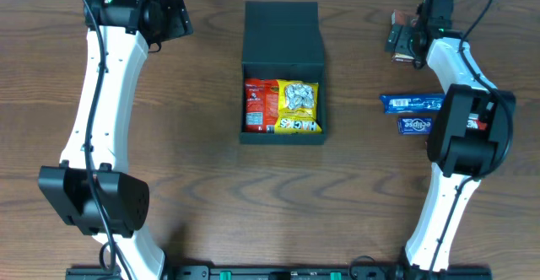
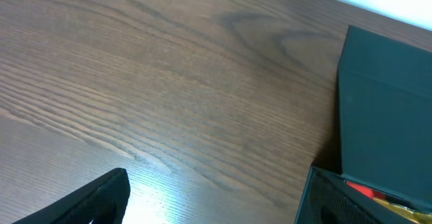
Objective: Pack container
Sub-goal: 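Reach the right gripper to the brown Pocky box and grasp it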
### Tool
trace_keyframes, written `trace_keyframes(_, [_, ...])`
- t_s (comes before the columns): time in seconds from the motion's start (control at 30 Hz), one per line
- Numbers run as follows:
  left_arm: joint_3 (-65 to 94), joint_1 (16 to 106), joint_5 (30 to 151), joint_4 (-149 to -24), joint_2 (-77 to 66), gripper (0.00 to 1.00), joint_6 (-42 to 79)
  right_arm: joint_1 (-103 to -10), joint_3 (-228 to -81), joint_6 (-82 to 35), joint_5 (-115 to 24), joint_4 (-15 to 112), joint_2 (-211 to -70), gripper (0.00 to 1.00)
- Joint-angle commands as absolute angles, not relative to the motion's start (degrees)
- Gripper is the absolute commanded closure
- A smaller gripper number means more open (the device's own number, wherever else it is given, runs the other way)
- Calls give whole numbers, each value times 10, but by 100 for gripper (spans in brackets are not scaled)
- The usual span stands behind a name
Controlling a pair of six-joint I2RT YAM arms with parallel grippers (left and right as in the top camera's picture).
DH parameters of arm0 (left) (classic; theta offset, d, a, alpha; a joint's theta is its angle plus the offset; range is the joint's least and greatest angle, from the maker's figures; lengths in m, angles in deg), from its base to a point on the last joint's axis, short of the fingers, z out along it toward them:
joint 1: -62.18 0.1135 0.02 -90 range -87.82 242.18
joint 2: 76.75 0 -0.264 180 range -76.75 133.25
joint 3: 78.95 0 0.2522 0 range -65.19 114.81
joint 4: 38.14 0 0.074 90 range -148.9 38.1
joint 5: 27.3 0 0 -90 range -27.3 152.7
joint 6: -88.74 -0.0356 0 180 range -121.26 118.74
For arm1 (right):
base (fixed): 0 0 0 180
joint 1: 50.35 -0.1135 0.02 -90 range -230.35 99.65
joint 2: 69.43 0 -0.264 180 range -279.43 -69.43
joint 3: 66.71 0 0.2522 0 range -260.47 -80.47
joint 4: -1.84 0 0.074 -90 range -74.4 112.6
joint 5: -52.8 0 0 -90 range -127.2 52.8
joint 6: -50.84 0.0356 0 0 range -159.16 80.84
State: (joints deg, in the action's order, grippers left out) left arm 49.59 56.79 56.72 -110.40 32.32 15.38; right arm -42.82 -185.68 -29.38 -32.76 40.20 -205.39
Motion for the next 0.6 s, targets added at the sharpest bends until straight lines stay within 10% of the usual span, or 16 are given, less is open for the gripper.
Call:
trace_keyframes(0.0, [505, 570, 567, -1105, 324, 14, 150, -425, -1857, -303, -338, 400, -2069, 1])
trace_keyframes(0.57, [505, 570, 567, -1106, 324, 14, 150, -439, -1858, -302, -362, 399, -2083, 19])
